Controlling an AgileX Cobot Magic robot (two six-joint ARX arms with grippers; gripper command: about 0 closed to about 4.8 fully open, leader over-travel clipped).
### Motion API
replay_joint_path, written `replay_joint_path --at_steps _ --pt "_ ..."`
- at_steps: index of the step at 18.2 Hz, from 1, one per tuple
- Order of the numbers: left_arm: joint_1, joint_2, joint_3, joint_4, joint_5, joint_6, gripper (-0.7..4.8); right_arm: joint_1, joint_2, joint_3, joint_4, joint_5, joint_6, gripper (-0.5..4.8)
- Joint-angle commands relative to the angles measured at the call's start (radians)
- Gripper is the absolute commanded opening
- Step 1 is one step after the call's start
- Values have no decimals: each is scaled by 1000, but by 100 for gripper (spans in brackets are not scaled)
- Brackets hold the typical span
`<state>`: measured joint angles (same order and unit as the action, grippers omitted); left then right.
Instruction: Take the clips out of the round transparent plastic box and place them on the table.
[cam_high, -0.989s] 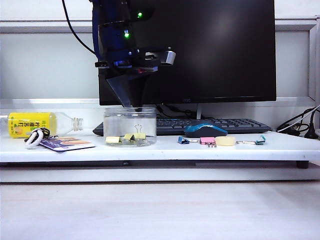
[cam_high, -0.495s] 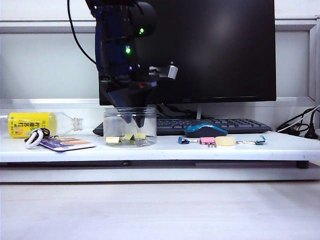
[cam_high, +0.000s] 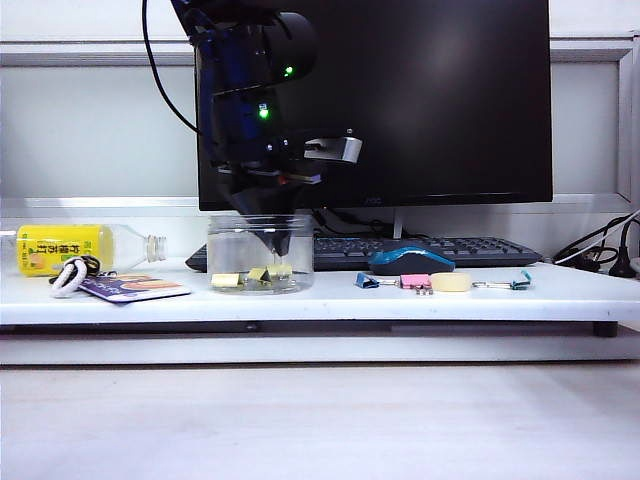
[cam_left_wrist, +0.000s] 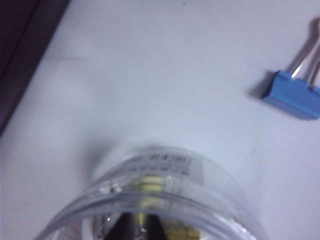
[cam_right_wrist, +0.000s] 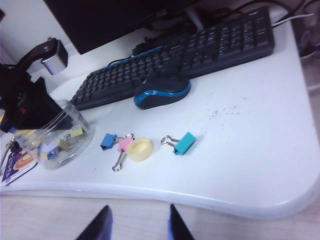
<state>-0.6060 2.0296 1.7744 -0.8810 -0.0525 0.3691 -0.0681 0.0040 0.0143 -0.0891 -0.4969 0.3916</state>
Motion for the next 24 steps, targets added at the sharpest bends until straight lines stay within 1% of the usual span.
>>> replay_joint_path --at_steps 1,3,4,5,10,15,24 --pt "0 -4 3 6 8 2 50 0 -2 3 7 5 -4 148" --pt "0 -4 3 4 8 2 44 0 -2 3 7 6 -4 148" --pt "0 -4 3 2 8 2 27 0 -2 3 7 6 -4 148" --pt "0 -4 3 -4 8 2 -6 0 -2 3 7 6 -4 148" --pt "-1 -4 3 -15 12 1 -6 0 -2 3 3 8 -4 148" --pt "-2 -19 5 -55 12 -3 -6 0 -2 2 3 9 -4 148" --pt "-2 -141 5 -69 11 -4 -6 0 -2 2 2 8 -4 148"
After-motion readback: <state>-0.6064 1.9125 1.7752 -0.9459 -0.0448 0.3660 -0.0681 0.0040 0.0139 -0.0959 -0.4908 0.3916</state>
